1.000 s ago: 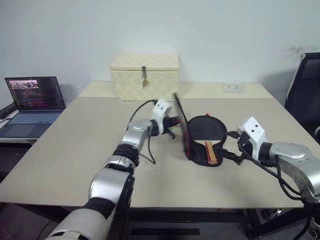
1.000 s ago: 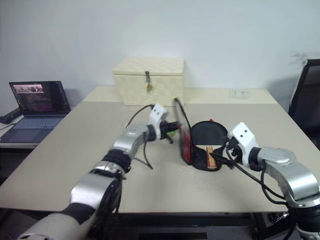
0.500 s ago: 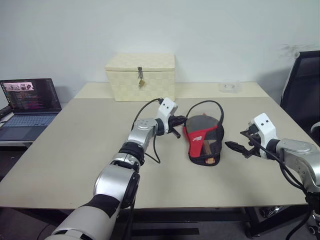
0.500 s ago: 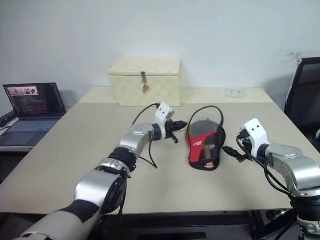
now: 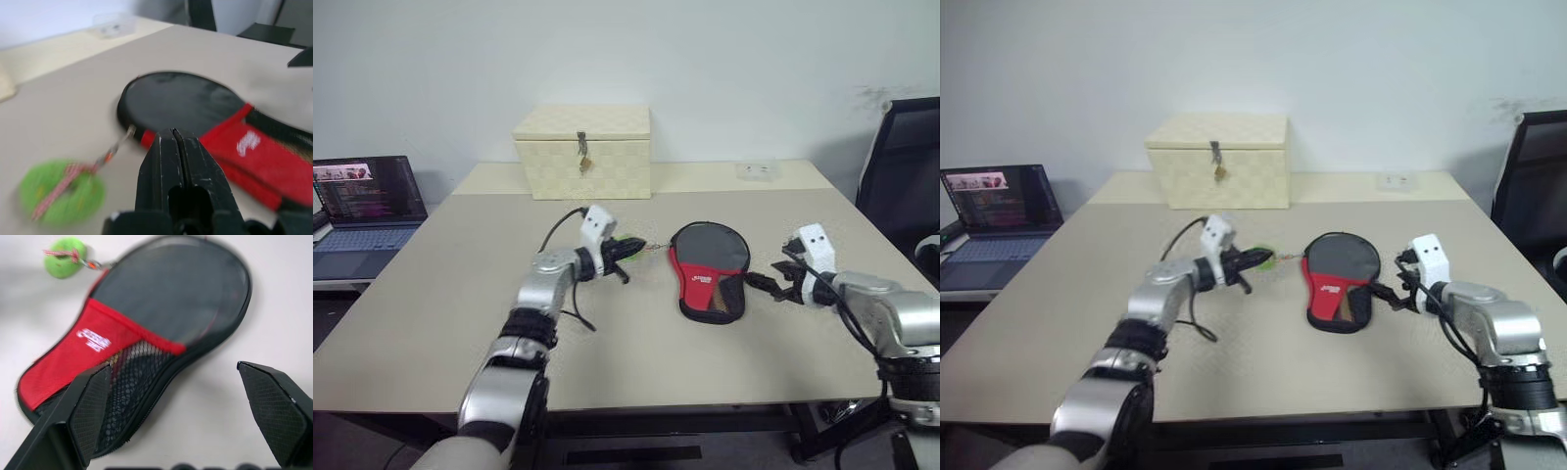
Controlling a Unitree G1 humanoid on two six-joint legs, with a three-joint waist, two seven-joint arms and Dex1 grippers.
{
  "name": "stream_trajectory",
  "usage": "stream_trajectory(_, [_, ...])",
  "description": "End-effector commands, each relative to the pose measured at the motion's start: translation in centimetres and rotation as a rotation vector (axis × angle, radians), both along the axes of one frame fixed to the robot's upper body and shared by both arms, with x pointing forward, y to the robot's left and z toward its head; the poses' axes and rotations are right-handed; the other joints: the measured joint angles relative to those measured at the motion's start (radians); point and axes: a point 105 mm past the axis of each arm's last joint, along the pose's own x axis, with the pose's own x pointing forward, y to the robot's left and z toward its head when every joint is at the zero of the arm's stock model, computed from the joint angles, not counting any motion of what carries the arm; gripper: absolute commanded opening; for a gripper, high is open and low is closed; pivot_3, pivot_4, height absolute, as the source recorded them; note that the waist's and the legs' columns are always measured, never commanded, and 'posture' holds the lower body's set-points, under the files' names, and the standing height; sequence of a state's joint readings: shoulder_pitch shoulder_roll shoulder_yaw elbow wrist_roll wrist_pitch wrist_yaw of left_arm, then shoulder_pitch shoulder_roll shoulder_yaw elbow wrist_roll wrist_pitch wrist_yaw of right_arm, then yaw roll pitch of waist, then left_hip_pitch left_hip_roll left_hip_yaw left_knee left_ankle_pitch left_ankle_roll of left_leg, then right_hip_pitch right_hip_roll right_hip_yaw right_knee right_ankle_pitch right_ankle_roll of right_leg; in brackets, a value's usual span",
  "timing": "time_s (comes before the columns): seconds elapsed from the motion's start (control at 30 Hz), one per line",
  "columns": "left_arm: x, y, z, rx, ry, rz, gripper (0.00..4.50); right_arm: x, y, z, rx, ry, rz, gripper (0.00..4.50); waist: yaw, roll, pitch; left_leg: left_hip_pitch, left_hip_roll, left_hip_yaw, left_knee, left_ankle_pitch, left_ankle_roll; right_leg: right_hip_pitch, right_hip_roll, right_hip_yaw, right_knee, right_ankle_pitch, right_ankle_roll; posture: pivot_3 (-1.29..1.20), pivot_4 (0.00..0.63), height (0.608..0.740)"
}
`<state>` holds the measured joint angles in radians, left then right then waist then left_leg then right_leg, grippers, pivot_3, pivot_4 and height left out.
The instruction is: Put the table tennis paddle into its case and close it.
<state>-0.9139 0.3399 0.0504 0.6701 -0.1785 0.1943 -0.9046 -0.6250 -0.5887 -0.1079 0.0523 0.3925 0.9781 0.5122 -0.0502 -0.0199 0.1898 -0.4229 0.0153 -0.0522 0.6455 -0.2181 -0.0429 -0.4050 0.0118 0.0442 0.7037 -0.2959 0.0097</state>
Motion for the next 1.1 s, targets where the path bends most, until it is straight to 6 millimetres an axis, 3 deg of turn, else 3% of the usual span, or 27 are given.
stream_trajectory(0.03, [-1.4, 1.4, 3.4, -0.035, -0.091, -0.001, 0.05, 1.7, 0.7, 0.7, -0.003, -0.048, -0.035, 4.5, 0.001, 0.0, 0.0, 0.0, 0.0, 0.0, 0.0, 0.0, 0.0, 0.0, 0.0, 0.0, 0.0, 0.0, 0.0, 0.0, 0.15, 0.74])
stream_trajectory(0.2, [-5.8, 2.9, 4.9, -0.091, -0.096, -0.133, 0.05, 3.6, 1.1, -1.0, 0.021, -0.007, -0.09, 4.5, -0.001, 0.0, 0.0, 0.001, 0.001, 0.001, 0.0, 0.0, 0.0, 0.0, -0.001, 0.0, 0.002, 0.0, 0.0, 0.0, 0.15, 0.74])
stream_trajectory(0.4, [-11.2, 3.7, 5.3, -0.092, -0.039, -0.31, 0.05, 4.2, 1.0, -3.1, -0.011, 0.049, -0.097, 4.5, -0.001, 0.0, 0.0, 0.002, 0.007, 0.002, 0.0, 0.0, 0.0, 0.0, 0.0, 0.001, 0.001, 0.0, 0.0, 0.0, 0.15, 0.74])
stream_trajectory(0.57, [-13.4, 3.6, 5.9, -0.076, -0.028, -0.376, 0.05, 3.9, 1.6, -3.9, -0.011, 0.087, -0.06, 4.5, -0.001, 0.0, 0.0, 0.006, 0.007, 0.002, 0.0, 0.0, 0.0, 0.004, 0.001, 0.001, 0.002, 0.0, 0.0, 0.0, 0.15, 0.74])
stream_trajectory(0.7, [-13.7, 3.7, 5.9, -0.051, -0.029, -0.372, 0.05, 3.5, 3.7, -4.6, 0.037, 0.132, 0.012, 4.5, -0.003, 0.0, 0.0, 0.008, 0.009, 0.002, 0.0, 0.0, 0.0, 0.006, 0.003, 0.001, 0.002, 0.0, -0.001, 0.0, 0.15, 0.74])
stream_trajectory(0.8, [-13.5, 3.6, 5.9, -0.049, -0.029, -0.371, 0.0, 3.6, 5.2, -5.1, 0.048, 0.15, 0.05, 3.95, -0.012, -0.001, -0.001, 0.009, 0.01, 0.003, 0.0, 0.0, 0.0, 0.006, 0.004, 0.002, 0.002, 0.0, -0.001, 0.0, 0.15, 0.74])
stream_trajectory(1.1, [-13.7, 3.2, 5.3, -0.035, -0.013, -0.386, 0.0, 4.2, 8.5, -6.0, 0.093, 0.193, 0.123, 0.87, -0.039, -0.001, -0.001, 0.016, 0.011, 0.006, -0.001, 0.0, 0.0, 0.01, 0.005, 0.004, 0.001, 0.001, -0.003, 0.0, 0.15, 0.74])
